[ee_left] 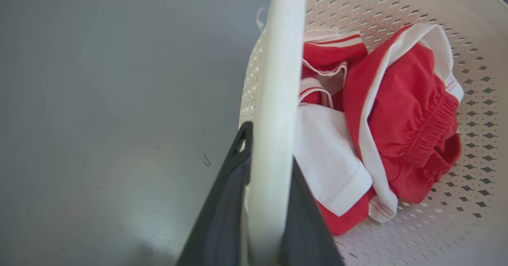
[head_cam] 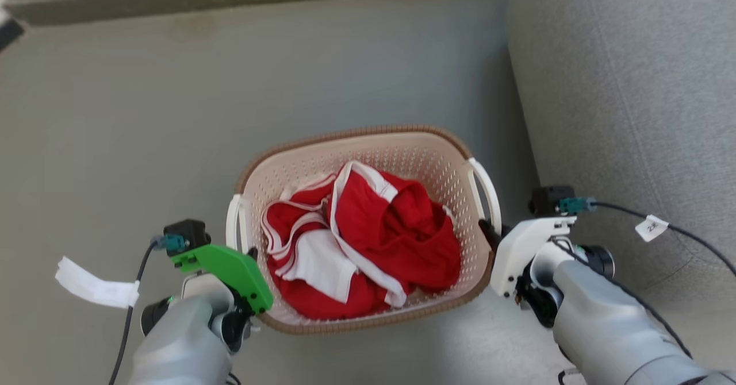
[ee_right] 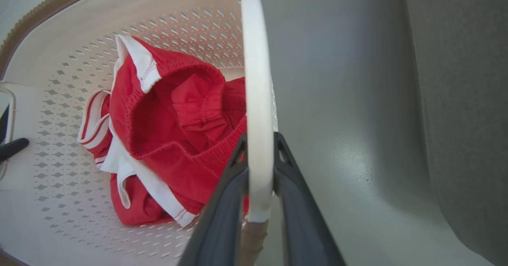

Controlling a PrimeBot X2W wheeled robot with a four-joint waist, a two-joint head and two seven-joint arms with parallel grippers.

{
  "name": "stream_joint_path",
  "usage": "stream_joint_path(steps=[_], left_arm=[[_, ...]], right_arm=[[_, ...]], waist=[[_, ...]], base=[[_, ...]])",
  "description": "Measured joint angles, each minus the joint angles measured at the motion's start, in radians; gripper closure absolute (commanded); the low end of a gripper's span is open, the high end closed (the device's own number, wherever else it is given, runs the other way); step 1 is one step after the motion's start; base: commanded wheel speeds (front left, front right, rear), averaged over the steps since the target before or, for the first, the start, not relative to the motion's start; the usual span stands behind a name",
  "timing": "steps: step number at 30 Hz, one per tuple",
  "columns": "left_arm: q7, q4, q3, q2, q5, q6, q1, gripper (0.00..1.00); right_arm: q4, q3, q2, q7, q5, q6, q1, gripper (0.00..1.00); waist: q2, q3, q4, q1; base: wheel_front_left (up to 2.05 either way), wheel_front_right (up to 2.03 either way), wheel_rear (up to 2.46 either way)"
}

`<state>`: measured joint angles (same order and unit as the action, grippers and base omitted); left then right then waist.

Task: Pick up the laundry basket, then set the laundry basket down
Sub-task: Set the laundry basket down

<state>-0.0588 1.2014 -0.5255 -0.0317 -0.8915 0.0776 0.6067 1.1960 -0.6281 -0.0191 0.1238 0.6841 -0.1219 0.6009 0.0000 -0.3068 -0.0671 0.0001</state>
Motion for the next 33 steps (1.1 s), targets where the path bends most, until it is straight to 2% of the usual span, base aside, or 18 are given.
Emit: stream_joint_path(steps=[25,33], left_arm=[[-0.044,-0.025,-0.022,0.0,0.035,-0.031,0.246,1.0],[-0.057,-0.024,-0.026,0.0,0.036,-0.031,0.272,1.0]], right_arm=[[-0.017,0.016,-0.04,0.07,-0.011,0.017,0.239,1.0],[-0.014,0.023,-0.039,0.084,-0.011,0.019,0.26,1.0]], waist=[[0.0,-0.358,0.021,0.0001],[0.0,-0.454,0.028,0.0001]], base=[[0.0,0.0,0.0],[0.0,0.0,0.0]])
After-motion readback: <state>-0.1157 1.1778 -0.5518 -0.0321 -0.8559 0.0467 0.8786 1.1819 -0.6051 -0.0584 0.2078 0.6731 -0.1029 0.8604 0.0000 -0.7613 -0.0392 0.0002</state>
